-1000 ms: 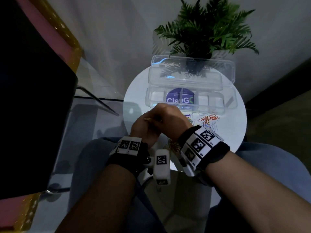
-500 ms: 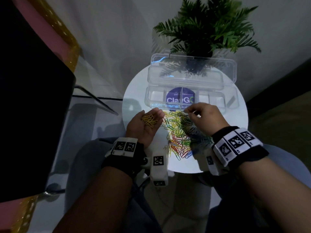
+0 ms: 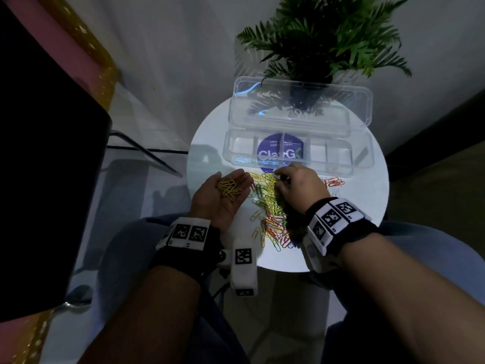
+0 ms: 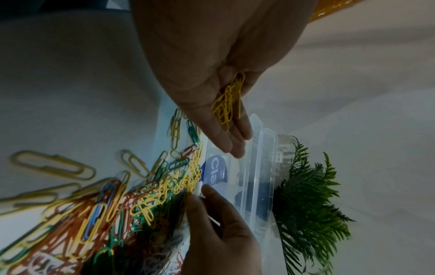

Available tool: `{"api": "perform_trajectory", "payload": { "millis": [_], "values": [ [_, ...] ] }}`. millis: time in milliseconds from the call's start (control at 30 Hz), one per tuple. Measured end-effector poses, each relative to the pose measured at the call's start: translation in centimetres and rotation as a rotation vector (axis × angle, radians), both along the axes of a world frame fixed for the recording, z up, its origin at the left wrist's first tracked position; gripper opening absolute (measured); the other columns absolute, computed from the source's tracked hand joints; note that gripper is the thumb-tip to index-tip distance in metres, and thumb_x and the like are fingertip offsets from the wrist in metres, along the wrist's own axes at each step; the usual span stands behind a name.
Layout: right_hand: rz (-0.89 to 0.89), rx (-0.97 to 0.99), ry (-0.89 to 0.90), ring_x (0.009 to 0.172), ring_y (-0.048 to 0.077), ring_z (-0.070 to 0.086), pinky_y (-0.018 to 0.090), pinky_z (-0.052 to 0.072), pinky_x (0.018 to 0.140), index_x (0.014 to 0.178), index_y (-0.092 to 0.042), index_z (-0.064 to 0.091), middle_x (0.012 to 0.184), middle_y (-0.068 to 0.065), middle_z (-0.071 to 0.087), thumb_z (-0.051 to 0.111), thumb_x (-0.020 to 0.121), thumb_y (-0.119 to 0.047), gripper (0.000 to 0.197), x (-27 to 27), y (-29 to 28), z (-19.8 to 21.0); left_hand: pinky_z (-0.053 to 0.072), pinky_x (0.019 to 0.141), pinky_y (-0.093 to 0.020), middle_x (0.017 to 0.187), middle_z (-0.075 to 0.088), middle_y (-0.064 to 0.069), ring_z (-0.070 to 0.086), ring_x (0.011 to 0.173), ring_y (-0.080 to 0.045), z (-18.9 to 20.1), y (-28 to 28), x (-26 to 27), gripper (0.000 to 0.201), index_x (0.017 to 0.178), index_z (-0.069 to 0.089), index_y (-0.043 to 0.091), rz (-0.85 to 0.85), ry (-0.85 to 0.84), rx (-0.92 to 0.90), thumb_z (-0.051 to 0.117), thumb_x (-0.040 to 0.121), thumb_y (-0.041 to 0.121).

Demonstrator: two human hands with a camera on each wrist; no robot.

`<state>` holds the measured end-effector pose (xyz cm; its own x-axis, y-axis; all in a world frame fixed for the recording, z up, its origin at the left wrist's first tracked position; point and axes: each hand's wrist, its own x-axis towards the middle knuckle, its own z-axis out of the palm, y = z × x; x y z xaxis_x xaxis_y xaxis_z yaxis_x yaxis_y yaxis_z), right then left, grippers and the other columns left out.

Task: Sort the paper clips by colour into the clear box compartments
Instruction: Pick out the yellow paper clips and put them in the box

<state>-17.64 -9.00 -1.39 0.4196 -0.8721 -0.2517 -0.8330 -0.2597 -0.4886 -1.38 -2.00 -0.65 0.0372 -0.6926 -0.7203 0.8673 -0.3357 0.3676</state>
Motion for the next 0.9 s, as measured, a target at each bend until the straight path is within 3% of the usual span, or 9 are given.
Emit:
{"api": "perform_trajectory", "payload": {
  "millis": [133,300,433,567,700,800,900],
  "values": [
    [0.012,0.017,0.102,0.11,0.031,0.052,0.033,0.043,0.09,0.115,-0.007,0.062,0.115,0.015,0.055,0.059,0.088,-0.029,0.035,0.9,0.3,-0.2,0.057,0.062,-0.023,0.074,0.073,-0.009,0.072,0.066,-0.016,0.2,0.0,-0.1,0.046,0.09,0.062,0.002,0.002,-0.011,-0.004,0.026,0.102,0.028],
    [-0.071,0.027,0.082,0.102,0.031,0.057,0.035,0.045,0.089,0.102,-0.007,0.066,0.108,0.014,0.062,0.067,0.082,-0.026,0.028,1.4,0.1,-0.3,0.057,0.061,-0.023,0.074,0.073,-0.009,0.072,0.066,-0.016,0.3,0.1,-0.1,0.045,0.09,0.062,0.003,0.0,-0.014,-0.001,0.026,0.102,0.028],
    [-0.224,0.122,-0.115,0.084,0.022,0.065,0.028,0.051,0.078,0.087,-0.011,0.072,0.087,0.009,0.07,0.072,0.078,-0.021,0.013,0.8,0.3,0.0,0.056,0.06,-0.023,0.072,0.073,-0.008,0.071,0.065,-0.015,0.3,0.2,0.0,0.044,0.09,0.061,0.003,0.004,-0.019,-0.007,0.026,0.102,0.027],
    [-0.392,0.247,-0.384,0.062,0.015,0.059,0.017,0.05,0.06,0.083,-0.012,0.074,0.072,0.008,0.067,0.072,0.079,-0.017,0.007,-0.2,0.5,1.2,0.056,0.059,-0.021,0.07,0.073,-0.006,0.071,0.063,-0.014,0.2,0.1,-0.1,0.045,0.089,0.061,0.003,0.021,-0.036,-0.014,0.024,0.102,0.027],
    [-0.419,0.35,-0.539,0.076,0.014,0.056,0.014,0.045,0.069,0.085,-0.014,0.073,0.086,0.017,0.068,0.072,0.079,-0.014,0.006,-1.3,0.6,2.6,0.056,0.058,-0.021,0.068,0.072,-0.007,0.071,0.061,-0.014,0.2,-0.1,-0.2,0.047,0.088,0.061,0.002,0.036,-0.045,-0.012,0.023,0.102,0.027],
    [-0.461,0.455,-0.691,0.076,0.016,0.055,0.019,0.047,0.077,0.08,-0.016,0.07,0.083,0.018,0.062,0.073,0.077,-0.008,0.009,-1.7,0.9,3.2,0.056,0.059,-0.022,0.069,0.072,-0.008,0.071,0.061,-0.014,0.1,-0.2,-0.6,0.049,0.087,0.062,0.002,0.028,-0.046,0.002,0.023,0.102,0.027],
    [-0.461,0.465,-0.757,0.066,0.01,0.058,0.017,0.048,0.071,0.078,-0.013,0.069,0.071,0.011,0.063,0.073,0.075,-0.005,0.01,-1.6,1.1,3.6,0.057,0.06,-0.024,0.069,0.071,-0.01,0.071,0.061,-0.016,0.0,-0.4,-1.2,0.05,0.085,0.062,0.001,-0.004,-0.035,0.008,0.024,0.102,0.027]
  ]
}}
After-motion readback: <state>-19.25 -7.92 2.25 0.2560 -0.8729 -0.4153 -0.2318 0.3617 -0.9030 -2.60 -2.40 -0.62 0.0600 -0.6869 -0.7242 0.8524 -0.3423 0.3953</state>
